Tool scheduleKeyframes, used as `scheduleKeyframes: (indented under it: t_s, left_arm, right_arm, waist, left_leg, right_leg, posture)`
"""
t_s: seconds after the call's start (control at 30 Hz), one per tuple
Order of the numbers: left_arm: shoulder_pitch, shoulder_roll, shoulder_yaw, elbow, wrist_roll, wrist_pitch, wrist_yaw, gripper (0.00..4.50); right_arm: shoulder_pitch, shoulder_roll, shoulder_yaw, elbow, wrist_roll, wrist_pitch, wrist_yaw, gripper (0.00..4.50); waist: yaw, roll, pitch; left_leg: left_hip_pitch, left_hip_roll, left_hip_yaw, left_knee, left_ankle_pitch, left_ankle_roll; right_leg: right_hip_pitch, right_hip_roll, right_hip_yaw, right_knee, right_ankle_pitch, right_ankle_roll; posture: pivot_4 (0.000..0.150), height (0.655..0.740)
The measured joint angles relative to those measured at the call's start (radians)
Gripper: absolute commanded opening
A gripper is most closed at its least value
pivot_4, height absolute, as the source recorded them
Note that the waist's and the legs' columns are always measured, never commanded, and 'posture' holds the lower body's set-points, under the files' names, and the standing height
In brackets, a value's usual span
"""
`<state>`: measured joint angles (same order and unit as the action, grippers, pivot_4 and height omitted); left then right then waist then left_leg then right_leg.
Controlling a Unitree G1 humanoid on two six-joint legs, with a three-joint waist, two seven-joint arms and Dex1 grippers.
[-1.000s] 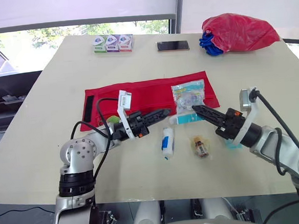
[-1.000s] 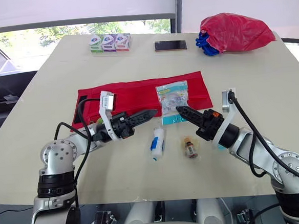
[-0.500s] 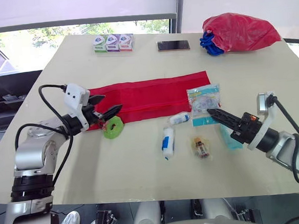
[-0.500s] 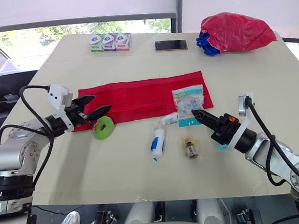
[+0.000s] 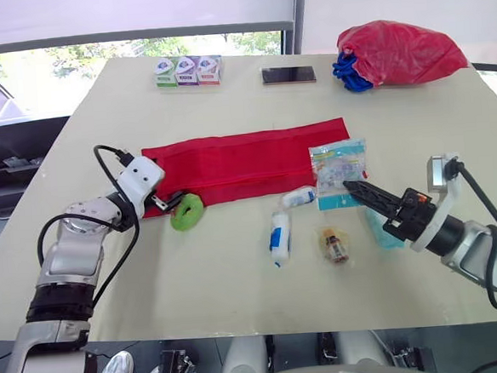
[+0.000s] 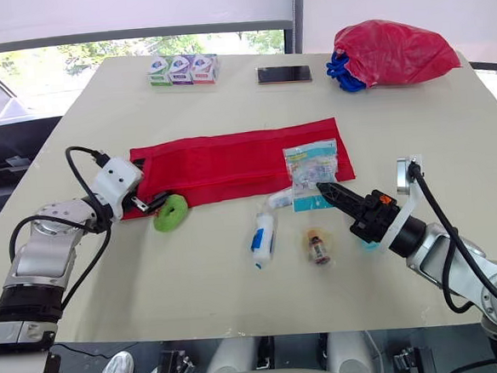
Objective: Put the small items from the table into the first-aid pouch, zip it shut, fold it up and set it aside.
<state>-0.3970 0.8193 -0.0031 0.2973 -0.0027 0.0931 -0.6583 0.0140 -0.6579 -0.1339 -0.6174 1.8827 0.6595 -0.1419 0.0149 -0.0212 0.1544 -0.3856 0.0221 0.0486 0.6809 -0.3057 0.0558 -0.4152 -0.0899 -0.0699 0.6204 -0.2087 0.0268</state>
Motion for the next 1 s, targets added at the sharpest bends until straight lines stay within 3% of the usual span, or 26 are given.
scheduleKeyframes:
  t_s: [0.03, 0.13, 0.37, 0.43, 0.67, 1.0]
  left_arm:
    - [-0.008, -0.003, -0.005, 0.013, 0.019, -0.016, 0.008, 4.48]
    - [-0.019, -0.011, -0.009, 0.032, 0.042, -0.043, 0.011, 3.86]
    - [-0.024, -0.026, -0.014, 0.038, 0.057, -0.08, -0.024, 0.62]
    - [-0.023, -0.026, -0.014, 0.037, 0.057, -0.081, -0.035, 0.03]
    - [-0.021, -0.036, -0.014, 0.036, 0.055, -0.081, -0.055, 0.03]
    - [-0.116, -0.183, -0.098, -0.019, 0.031, -0.052, -0.167, 0.03]
  right_arm:
    - [0.0, 0.003, 0.001, -0.001, -0.002, -0.002, 0.0, 0.0]
    - [0.001, 0.012, 0.002, -0.004, -0.005, -0.008, -0.002, 0.0]
    - [0.001, 0.015, 0.011, -0.037, -0.009, -0.009, -0.002, 0.0]
    - [0.001, 0.015, 0.011, -0.037, -0.009, -0.009, -0.003, 0.0]
    - [0.003, 0.015, 0.012, -0.04, -0.014, -0.009, -0.006, 0.0]
    - [-0.005, 0.016, 0.049, -0.041, -0.016, -0.01, -0.043, 0.0]
  waist:
    - [0.0, 0.0, 0.0]
    - [0.0, 0.0, 0.0]
    - [0.0, 0.0, 0.0]
    - [0.0, 0.0, 0.0]
    - [0.001, 0.0, 0.0]
    - [0.006, 0.0, 0.0]
  left_leg:
    - [0.0, 0.0, 0.0, 0.0, 0.0, 0.0]
    - [0.0, 0.0, 0.0, -0.001, 0.0, 0.0]
    - [0.0, 0.0, 0.0, -0.001, 0.0, 0.0]
    - [0.0, 0.0, 0.0, -0.001, 0.0, 0.0]
    - [0.0, 0.0, 0.0, -0.001, 0.0, 0.0]
    - [-0.001, -0.001, -0.001, 0.002, 0.0, 0.0]
  right_leg:
    - [0.0, 0.0, 0.0, 0.0, 0.0, 0.0]
    - [0.0, 0.0, 0.0, 0.0, 0.0, 0.0]
    - [0.0, -0.001, -0.001, 0.0, 0.0, 0.0]
    - [0.0, -0.001, -0.001, 0.0, 0.0, 0.0]
    - [0.0, -0.003, -0.005, 0.0, 0.0, 0.0]
    - [0.001, 0.0, -0.008, 0.0, 0.002, 0.004]
  posture:
    - [0.15, 0.74]
    - [0.15, 0.74]
    - [0.15, 0.74]
    - [0.15, 0.74]
    - [0.15, 0.74]
    - [0.15, 0.74]
